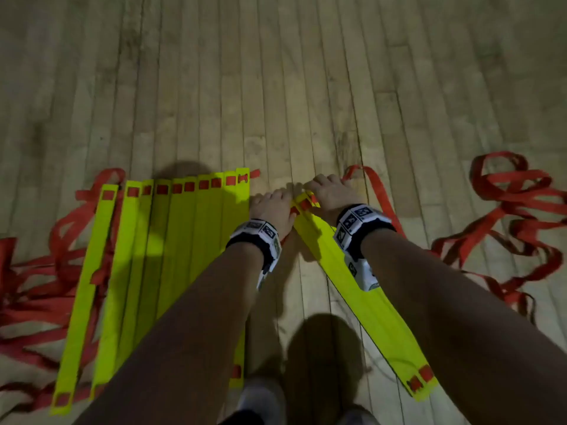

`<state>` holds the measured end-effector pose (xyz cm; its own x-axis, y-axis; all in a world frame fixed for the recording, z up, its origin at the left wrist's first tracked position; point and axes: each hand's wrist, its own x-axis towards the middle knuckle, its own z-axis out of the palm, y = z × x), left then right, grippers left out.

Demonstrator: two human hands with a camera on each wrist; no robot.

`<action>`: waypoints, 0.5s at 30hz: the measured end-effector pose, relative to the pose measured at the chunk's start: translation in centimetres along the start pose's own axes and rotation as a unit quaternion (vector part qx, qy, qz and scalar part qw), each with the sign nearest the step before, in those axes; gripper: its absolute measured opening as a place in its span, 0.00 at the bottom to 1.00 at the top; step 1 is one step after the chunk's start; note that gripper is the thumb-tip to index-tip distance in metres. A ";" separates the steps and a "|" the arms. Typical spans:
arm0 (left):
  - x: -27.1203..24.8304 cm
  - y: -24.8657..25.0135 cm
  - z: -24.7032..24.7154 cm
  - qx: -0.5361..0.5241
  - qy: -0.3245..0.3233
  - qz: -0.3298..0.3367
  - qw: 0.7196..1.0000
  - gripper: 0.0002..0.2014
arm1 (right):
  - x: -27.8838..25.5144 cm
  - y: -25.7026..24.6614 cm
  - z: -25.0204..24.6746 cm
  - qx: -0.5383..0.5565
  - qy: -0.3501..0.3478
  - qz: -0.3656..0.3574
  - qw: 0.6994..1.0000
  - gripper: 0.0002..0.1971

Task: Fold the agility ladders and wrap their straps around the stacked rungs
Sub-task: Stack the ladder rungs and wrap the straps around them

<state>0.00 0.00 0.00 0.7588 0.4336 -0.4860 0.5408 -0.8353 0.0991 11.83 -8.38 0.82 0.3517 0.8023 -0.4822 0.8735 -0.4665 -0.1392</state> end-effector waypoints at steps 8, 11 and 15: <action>6.0 -0.1 7.1 -0.046 -0.011 -0.080 0.996 0.25 | 6.4 2.1 6.6 -0.020 -0.065 0.025 0.997 0.36; 7.2 -0.4 8.2 -0.076 0.008 -0.103 0.992 0.26 | 7.4 1.7 7.8 -0.039 -0.054 0.042 0.997 0.35; 8.4 -0.7 8.2 -0.098 -0.005 -0.111 0.989 0.26 | 8.3 1.3 8.1 -0.069 -0.049 0.044 0.995 0.31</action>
<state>2.99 1.43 -11.27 0.6103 0.5947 -0.5233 0.7542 -0.6383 0.1541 13.17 -5.33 -10.34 0.4007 0.7167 -0.5707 0.8806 -0.4732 0.0242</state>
